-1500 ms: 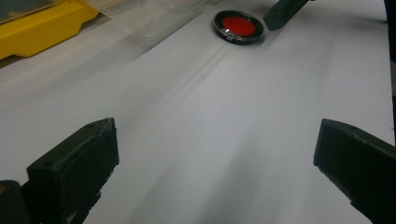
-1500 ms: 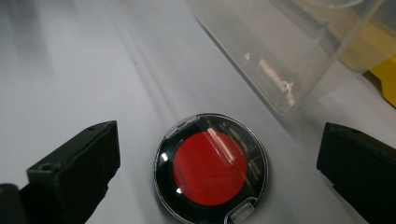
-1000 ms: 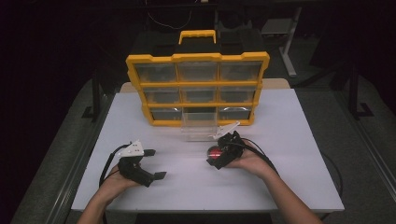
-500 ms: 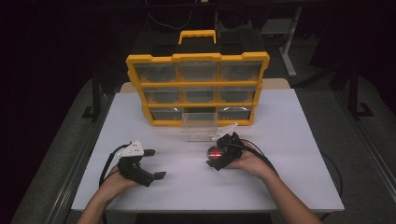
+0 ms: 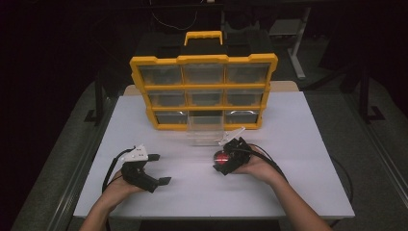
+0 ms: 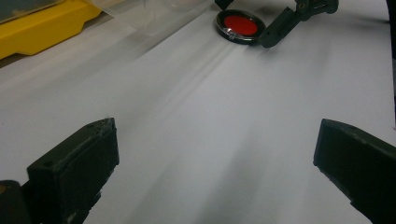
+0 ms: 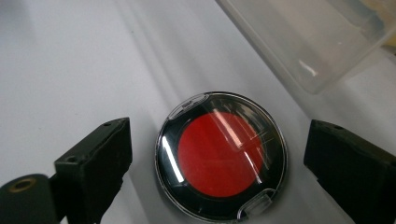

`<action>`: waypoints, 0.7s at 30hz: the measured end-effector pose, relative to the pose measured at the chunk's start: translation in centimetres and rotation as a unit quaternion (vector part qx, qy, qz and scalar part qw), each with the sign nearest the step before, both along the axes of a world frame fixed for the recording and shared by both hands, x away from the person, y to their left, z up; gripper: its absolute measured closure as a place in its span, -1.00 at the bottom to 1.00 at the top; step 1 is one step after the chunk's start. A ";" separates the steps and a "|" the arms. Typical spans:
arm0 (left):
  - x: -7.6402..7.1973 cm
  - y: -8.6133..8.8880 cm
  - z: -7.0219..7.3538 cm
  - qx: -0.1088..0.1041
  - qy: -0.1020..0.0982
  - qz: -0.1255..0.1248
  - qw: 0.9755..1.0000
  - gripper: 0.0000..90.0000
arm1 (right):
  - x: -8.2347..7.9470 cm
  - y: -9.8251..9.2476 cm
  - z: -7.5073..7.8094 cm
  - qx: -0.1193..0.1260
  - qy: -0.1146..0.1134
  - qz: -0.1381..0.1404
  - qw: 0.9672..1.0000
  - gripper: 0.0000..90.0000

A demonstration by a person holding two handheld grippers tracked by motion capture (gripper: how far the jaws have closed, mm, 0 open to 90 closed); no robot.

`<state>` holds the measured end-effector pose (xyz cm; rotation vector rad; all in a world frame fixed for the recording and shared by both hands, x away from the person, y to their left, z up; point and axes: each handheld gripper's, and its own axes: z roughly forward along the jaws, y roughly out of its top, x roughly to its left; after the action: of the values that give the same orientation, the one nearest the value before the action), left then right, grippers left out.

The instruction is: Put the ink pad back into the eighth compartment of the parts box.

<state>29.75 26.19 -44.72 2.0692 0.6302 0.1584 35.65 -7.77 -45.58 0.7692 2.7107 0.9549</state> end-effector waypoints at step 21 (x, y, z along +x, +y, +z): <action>0.0 0.0 0.0 -0.001 -0.001 -0.001 1.000 -1.00 | -0.3 -0.2 0.3 -0.004 -0.014 -0.003 1.000 -0.44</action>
<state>29.74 26.21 -44.70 2.0671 0.6278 0.1580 35.38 -7.92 -45.31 0.7557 2.6859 0.9470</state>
